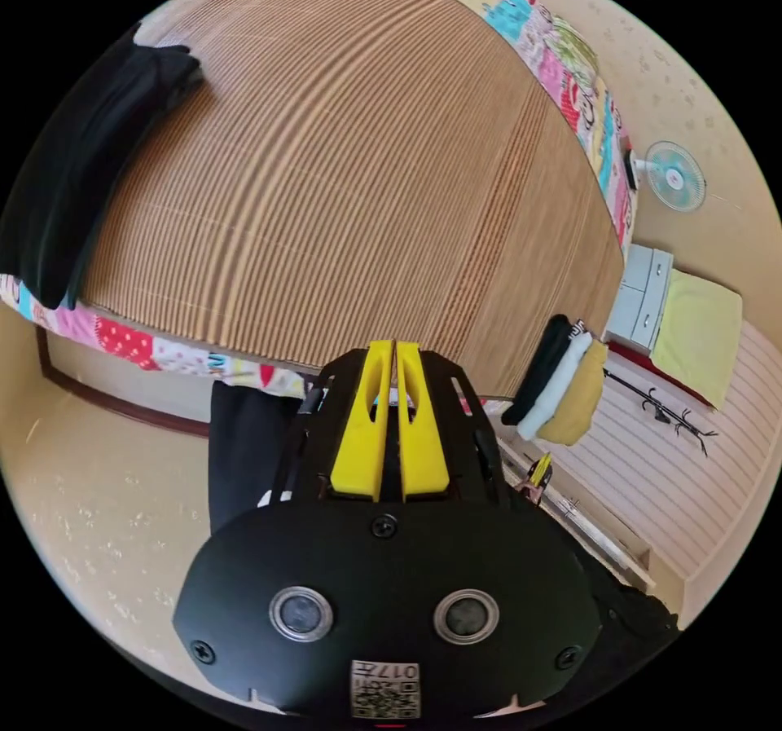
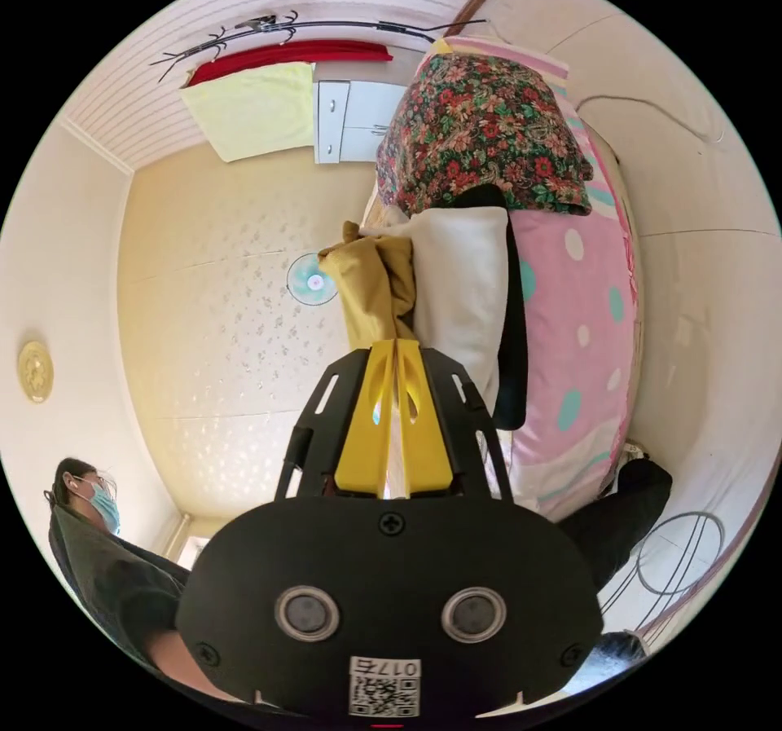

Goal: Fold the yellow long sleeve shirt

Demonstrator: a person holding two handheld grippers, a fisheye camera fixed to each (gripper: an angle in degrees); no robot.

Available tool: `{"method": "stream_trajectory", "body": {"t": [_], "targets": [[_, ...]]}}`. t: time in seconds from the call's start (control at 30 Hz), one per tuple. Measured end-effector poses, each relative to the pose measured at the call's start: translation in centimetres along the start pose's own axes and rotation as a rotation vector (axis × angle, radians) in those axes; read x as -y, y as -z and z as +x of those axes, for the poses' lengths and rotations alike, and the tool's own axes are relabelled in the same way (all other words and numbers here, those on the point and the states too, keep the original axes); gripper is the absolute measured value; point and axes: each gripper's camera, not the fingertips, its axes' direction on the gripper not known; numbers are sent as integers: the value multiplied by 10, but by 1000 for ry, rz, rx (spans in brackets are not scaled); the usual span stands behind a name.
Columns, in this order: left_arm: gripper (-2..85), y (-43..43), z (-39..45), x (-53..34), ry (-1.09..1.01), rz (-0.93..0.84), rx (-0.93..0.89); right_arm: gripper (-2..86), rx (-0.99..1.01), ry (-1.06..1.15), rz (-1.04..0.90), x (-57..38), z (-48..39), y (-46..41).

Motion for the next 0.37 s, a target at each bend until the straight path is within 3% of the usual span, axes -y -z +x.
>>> {"method": "stream_trajectory", "body": {"t": [0.23, 0.37], "targets": [[-5, 54, -50, -35, 65, 128, -75, 4, -83, -123, -45, -68, 35, -24], [-2, 99, -80, -50, 67, 207, -32, 3, -65, -184, -113, -117, 40, -73]]}}
